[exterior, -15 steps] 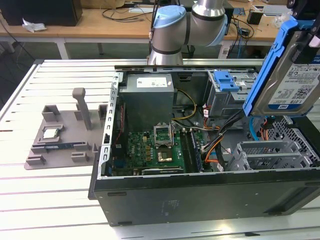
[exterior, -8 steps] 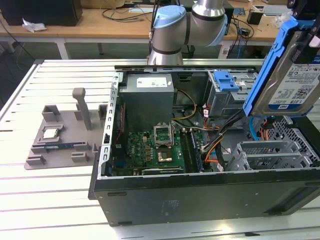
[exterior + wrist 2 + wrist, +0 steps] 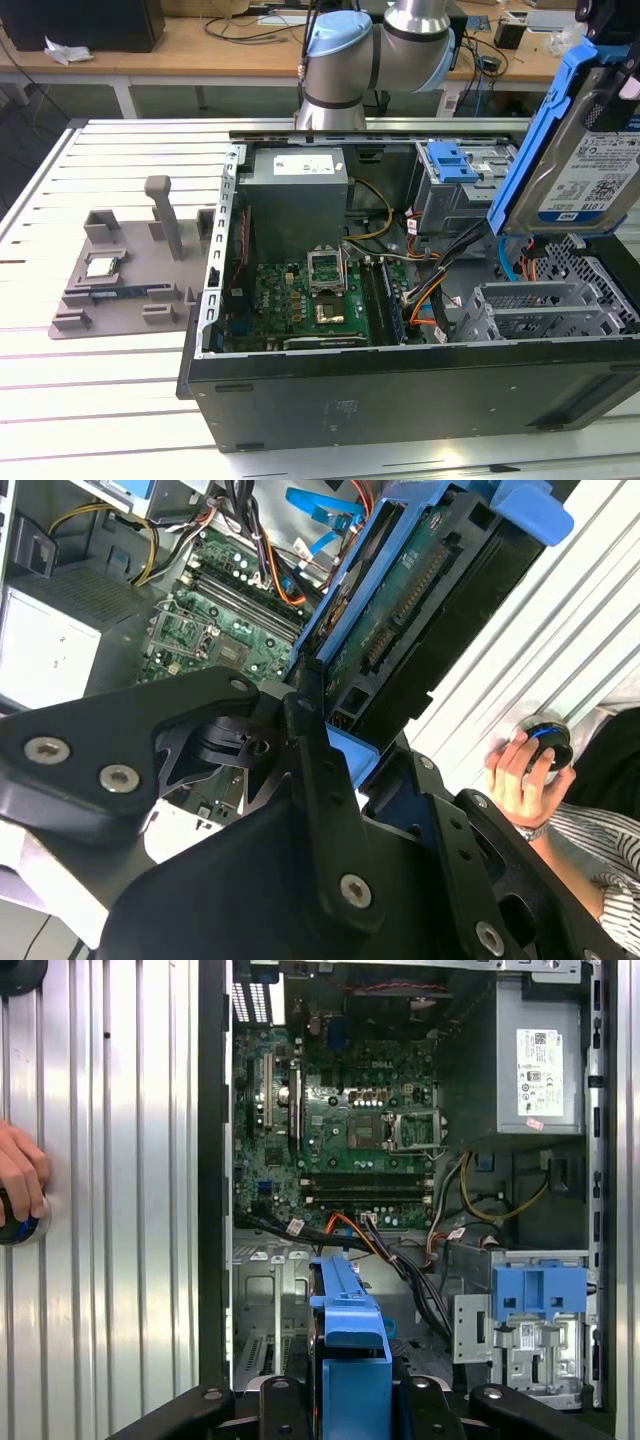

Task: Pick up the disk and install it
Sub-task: 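Pick up the disk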

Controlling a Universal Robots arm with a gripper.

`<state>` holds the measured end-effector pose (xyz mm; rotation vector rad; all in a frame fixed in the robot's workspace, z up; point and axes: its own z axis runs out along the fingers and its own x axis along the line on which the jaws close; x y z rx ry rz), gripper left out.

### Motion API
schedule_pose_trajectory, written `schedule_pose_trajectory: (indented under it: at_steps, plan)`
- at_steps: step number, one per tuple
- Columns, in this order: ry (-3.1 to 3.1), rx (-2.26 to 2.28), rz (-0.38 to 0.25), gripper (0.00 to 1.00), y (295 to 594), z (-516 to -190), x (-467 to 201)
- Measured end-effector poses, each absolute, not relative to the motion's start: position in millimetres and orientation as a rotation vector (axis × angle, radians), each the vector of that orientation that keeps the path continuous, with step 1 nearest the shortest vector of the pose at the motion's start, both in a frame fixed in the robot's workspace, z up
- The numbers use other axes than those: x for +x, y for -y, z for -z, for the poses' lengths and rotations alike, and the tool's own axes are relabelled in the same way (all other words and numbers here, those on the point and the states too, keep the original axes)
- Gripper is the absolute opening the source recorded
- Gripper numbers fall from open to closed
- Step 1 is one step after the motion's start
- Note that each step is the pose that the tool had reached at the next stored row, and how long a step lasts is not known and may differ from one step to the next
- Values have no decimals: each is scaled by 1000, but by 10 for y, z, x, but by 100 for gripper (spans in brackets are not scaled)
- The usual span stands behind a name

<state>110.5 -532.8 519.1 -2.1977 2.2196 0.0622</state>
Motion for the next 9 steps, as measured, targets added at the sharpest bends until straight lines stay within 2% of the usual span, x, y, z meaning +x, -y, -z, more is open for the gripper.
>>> schedule_pose_trajectory:
  at_steps: [9]
  plan:
    - [-2220, -2198, -63, 37, 5331, -5162, 1116]
